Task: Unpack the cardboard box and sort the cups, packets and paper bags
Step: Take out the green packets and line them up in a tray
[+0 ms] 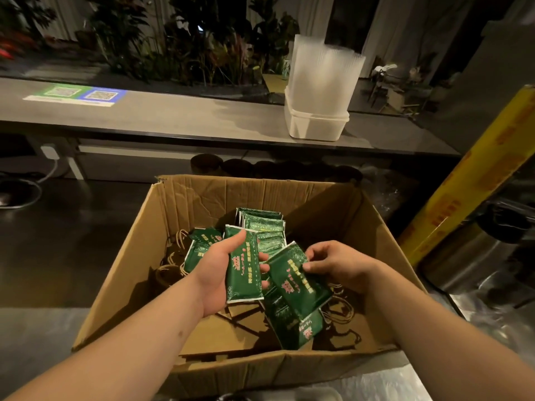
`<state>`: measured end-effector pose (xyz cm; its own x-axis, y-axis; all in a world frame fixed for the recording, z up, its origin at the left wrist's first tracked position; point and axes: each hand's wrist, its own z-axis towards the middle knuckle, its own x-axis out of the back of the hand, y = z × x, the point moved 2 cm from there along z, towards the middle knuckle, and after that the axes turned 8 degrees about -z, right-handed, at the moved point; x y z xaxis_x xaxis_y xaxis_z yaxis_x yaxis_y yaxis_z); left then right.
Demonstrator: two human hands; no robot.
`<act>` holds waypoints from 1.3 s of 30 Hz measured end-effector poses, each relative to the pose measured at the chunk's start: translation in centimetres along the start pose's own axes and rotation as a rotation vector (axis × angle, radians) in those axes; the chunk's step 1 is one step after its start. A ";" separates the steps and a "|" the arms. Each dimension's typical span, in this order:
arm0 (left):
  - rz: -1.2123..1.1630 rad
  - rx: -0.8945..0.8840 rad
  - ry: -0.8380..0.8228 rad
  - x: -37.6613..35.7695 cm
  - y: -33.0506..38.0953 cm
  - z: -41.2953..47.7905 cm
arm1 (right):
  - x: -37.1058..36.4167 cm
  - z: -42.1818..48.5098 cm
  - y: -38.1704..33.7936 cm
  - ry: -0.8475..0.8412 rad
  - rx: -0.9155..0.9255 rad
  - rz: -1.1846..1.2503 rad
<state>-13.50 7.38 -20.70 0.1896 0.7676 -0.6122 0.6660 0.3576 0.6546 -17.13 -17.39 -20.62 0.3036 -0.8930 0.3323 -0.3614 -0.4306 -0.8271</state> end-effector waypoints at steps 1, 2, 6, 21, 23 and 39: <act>-0.028 -0.024 0.021 0.1 0.1 0.0 | -0.3 0.0 -0.3 -0.017 0.028 0.130; -0.059 -0.040 0.037 0.3 0.3 -0.1 | -0.5 0.1 -0.4 -0.021 0.048 0.193; -0.071 0.004 0.016 0.6 0.8 -0.5 | -1.6 0.7 -1.6 -0.024 0.123 0.364; -0.019 0.106 0.027 -0.2 0.2 -1.4 | -2.8 1.5 -2.4 0.422 -0.025 -0.600; -0.075 0.107 0.012 -0.2 0.3 -1.3 | -2.1 1.1 0.2 0.169 -0.170 -0.797; -0.062 0.026 0.069 0.4 0.4 -0.6 | -3.8 1.3 3.2 -0.105 -0.104 -1.031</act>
<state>-13.58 8.13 -20.47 0.0973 0.7796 -0.6187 0.6940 0.3924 0.6036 -18.25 -15.18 -25.11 0.5817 -0.0714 0.8102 0.0442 -0.9919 -0.1191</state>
